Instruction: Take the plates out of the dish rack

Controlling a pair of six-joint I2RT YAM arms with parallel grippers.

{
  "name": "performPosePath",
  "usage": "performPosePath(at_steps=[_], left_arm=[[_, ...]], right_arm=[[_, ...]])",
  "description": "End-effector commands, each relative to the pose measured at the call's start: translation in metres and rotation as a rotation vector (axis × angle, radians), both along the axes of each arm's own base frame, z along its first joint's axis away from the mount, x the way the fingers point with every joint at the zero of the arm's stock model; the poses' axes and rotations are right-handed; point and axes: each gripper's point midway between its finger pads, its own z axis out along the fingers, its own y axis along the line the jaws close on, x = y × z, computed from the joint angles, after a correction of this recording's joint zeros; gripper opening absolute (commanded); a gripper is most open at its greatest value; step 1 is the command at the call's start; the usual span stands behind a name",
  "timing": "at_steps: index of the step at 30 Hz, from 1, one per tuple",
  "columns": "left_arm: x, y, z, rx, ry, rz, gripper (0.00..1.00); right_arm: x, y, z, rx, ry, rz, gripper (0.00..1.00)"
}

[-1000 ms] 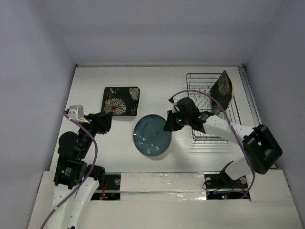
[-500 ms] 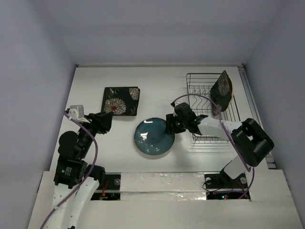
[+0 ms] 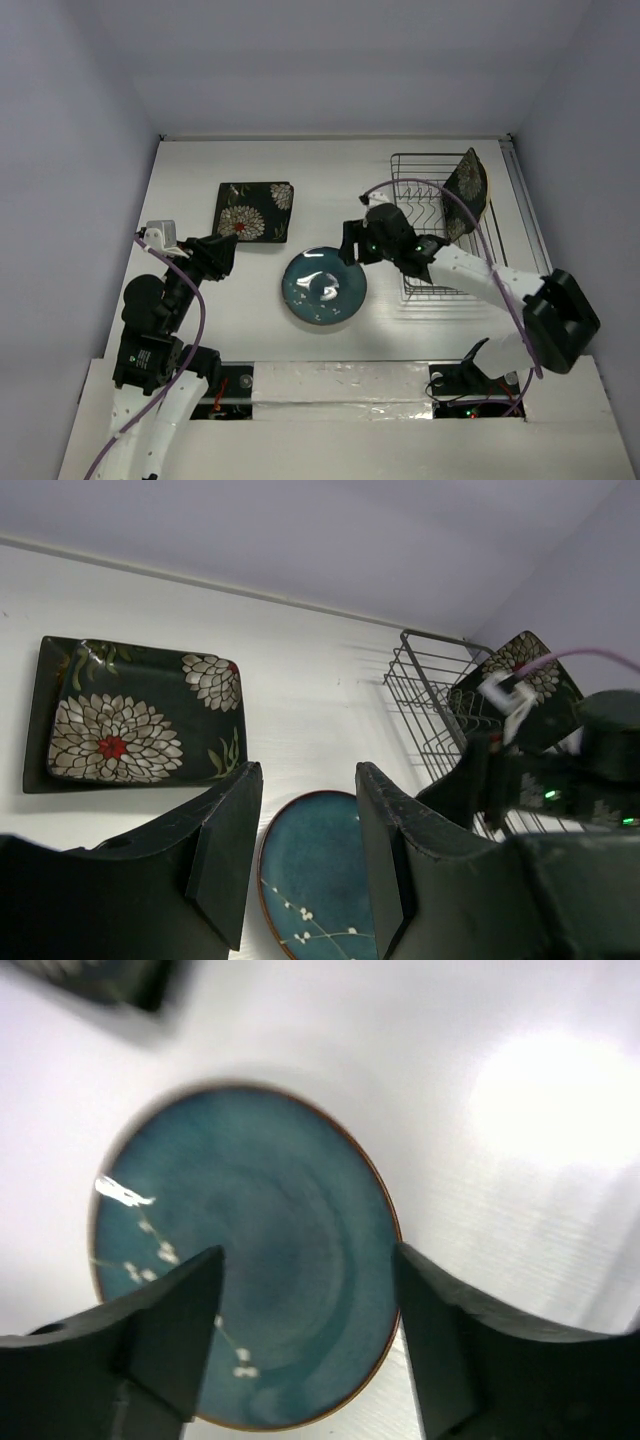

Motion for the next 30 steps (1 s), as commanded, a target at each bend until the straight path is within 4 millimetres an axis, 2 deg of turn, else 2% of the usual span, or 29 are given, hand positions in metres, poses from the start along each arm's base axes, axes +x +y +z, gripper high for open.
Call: performPosePath(at_steps=[1,2,3,4,5,6,7,8,9,10,11,13,15,16,17,18,19,21,22,23,24,30], left_arm=[[0.003,-0.002,0.008,-0.004,-0.037,-0.012,0.39],[0.003,-0.003,0.008,-0.004,-0.037,-0.014,0.39],[0.002,-0.003,0.008,-0.004,-0.038,-0.015,0.39],[0.002,-0.003,0.008,-0.004,-0.038,-0.015,0.39],[0.002,-0.003,0.008,-0.004,-0.040,-0.018,0.39],[0.002,-0.003,0.009,-0.005,-0.043,-0.018,0.39],[0.001,-0.004,0.009,-0.005,-0.043,-0.021,0.39],[0.000,-0.004,0.010,-0.005,-0.046,-0.021,0.39],[0.000,-0.003,0.010,-0.006,-0.049,-0.020,0.39],[0.000,-0.003,0.011,-0.006,-0.050,-0.021,0.39],[-0.001,-0.004,0.011,-0.006,-0.052,-0.023,0.39],[-0.001,-0.003,0.012,-0.006,-0.058,-0.023,0.39],[-0.003,-0.005,0.012,-0.009,-0.059,-0.029,0.39],[-0.003,-0.004,0.012,-0.007,-0.060,-0.027,0.39],[-0.003,-0.004,0.013,-0.009,-0.061,-0.027,0.39],[-0.004,-0.006,0.013,-0.010,-0.062,-0.036,0.39],[-0.004,-0.006,0.012,-0.009,-0.059,-0.035,0.39],[-0.004,-0.006,0.014,-0.010,-0.065,-0.037,0.39],[-0.005,-0.006,0.013,-0.010,-0.064,-0.037,0.39],[-0.004,-0.006,0.013,-0.010,-0.064,-0.038,0.39],[-0.005,-0.008,0.014,-0.011,-0.065,-0.044,0.39],[-0.005,-0.007,0.013,-0.010,-0.062,-0.043,0.39]], right_arm=[[0.029,-0.017,0.089,0.036,-0.223,-0.150,0.70],[0.030,-0.027,0.107,0.034,-0.262,-0.188,0.63],[0.034,-0.047,0.114,-0.027,-0.290,-0.261,0.53],[0.039,-0.061,0.125,-0.047,-0.315,-0.306,0.30],[0.043,-0.072,0.143,-0.059,-0.350,-0.337,0.21],[0.049,-0.100,0.156,-0.092,-0.372,-0.413,0.12],[0.052,-0.115,0.165,-0.118,-0.391,-0.442,0.00],[0.056,-0.130,0.181,-0.118,-0.413,-0.484,0.00],[0.058,-0.148,0.184,-0.149,-0.412,-0.523,0.00],[0.066,-0.182,0.193,-0.179,-0.426,-0.602,0.00],[0.071,-0.199,0.202,-0.189,-0.439,-0.646,0.00],[0.081,-0.240,0.202,-0.259,-0.417,-0.750,0.00],[0.088,-0.258,0.207,-0.292,-0.407,-0.797,0.00],[0.093,-0.271,0.202,-0.327,-0.384,-0.830,0.07],[0.094,-0.278,0.204,-0.349,-0.381,-0.852,0.15],[0.097,-0.285,0.209,-0.358,-0.389,-0.871,0.36],[0.101,-0.288,0.209,-0.362,-0.382,-0.866,0.43],[0.111,-0.299,0.190,-0.413,-0.303,-0.864,0.50],[0.116,-0.302,0.195,-0.423,-0.300,-0.860,0.51],[0.120,-0.300,0.190,-0.437,-0.273,-0.843,0.51],[0.125,-0.302,0.177,-0.467,-0.230,-0.829,0.51],[0.130,-0.309,0.176,-0.522,-0.226,-0.843,0.48]])
